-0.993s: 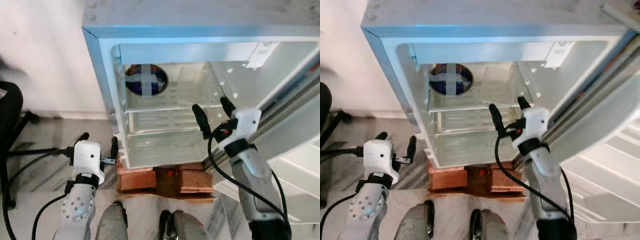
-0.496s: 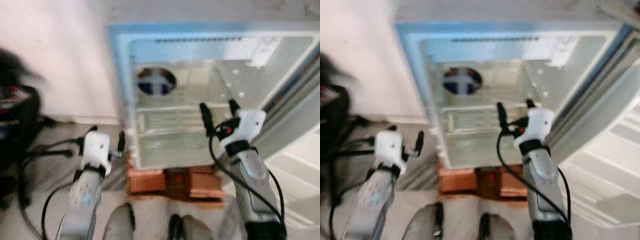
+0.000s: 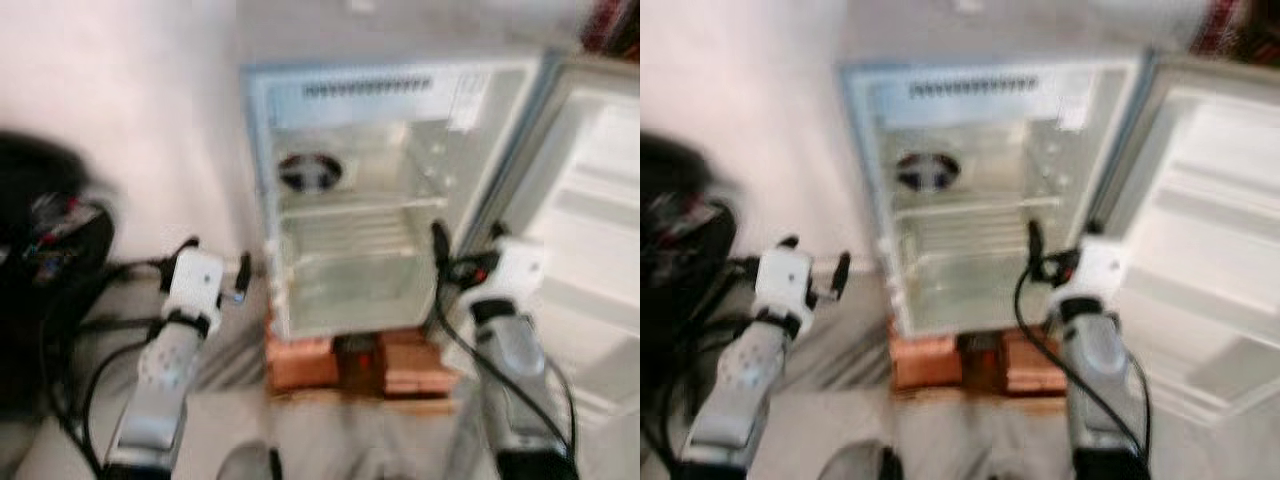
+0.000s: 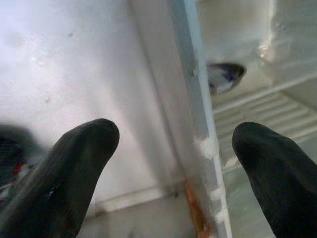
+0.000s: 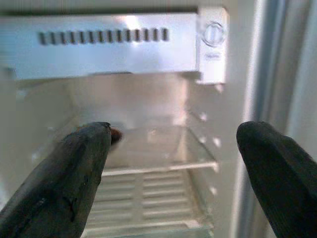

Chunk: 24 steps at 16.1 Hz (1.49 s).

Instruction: Restocking fridge

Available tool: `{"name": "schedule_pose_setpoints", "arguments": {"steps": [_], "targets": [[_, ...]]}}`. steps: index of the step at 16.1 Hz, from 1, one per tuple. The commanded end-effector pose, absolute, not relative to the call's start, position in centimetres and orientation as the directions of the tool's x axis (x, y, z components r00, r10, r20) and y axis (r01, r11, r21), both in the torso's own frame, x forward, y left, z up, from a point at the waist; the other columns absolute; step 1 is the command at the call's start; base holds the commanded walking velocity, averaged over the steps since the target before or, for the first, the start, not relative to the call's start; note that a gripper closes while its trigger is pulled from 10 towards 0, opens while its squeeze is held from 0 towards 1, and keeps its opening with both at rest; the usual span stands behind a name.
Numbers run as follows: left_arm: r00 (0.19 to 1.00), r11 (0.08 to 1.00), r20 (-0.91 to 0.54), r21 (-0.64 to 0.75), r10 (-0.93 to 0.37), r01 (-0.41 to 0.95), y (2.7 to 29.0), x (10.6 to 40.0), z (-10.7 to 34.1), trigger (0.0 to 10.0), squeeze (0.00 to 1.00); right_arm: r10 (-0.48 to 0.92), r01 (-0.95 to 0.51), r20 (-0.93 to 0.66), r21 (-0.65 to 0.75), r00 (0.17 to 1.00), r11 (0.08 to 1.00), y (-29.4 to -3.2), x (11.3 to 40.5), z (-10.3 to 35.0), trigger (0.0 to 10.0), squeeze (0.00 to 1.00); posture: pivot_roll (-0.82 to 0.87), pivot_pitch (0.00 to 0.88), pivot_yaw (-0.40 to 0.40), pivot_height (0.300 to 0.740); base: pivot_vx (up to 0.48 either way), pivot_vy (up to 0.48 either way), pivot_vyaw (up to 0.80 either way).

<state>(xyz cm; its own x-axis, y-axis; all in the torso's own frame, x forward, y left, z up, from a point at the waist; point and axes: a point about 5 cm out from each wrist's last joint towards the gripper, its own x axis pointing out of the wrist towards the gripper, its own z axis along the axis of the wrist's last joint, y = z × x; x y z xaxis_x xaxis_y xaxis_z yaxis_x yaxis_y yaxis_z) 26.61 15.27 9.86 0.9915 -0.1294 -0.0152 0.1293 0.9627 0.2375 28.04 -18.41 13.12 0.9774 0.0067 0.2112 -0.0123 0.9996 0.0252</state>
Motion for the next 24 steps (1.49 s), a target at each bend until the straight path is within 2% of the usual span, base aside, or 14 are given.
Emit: {"name": "schedule_pose_setpoints", "arguments": {"steps": [1, 4, 5, 8, 24], "targets": [[0.988, 0.960, -0.036, 0.234, -0.151, 0.156, 15.0, 26.7, 9.4, 10.0, 0.00, -0.016, 0.010, 0.205, 0.028, 0.979, 1.000, -18.7, 27.5, 12.7, 10.0, 0.00, 0.13, 0.019, 0.033, 0.740, 0.000, 0.000, 0.00], [0.985, 0.961, -0.052, 0.219, -0.162, 0.170, 14.7, 26.4, 8.9, 10.0, 0.00, -0.053, 0.044, 0.146, 0.070, 0.988, 0.997, -19.3, 26.6, 11.4, 10.0, 0.00, 0.13, 0.018, -0.005, 0.740, 0.000, 0.000, 0.00], [0.981, 0.955, -0.054, 0.221, -0.188, 0.195, 14.3, 26.4, 8.3, 10.0, 0.00, -0.036, 0.029, 0.121, 0.052, 0.992, 0.998, -18.7, 26.8, 10.7, 10.0, 0.00, 0.14, 0.012, -0.030, 0.740, 0.000, -0.480, 0.00], [0.981, 0.957, -0.048, 0.216, -0.186, 0.192, 13.6, 27.1, 8.3, 10.0, 0.00, 0.042, -0.046, 0.122, 0.032, 0.992, 0.998, -16.8, 28.4, 10.9, 10.0, 0.00, 0.13, 0.009, -0.028, 0.740, 0.000, -0.480, -0.34], [0.975, 0.951, -0.084, 0.220, -0.205, 0.218, 12.6, 25.5, 7.0, 10.0, 0.00, 0.067, -0.070, 0.084, 0.031, 0.994, 0.997, -17.4, 29.4, 10.4, 10.0, 0.00, 0.14, 0.064, -0.062, 0.740, 0.000, -0.407, -0.04]]}}
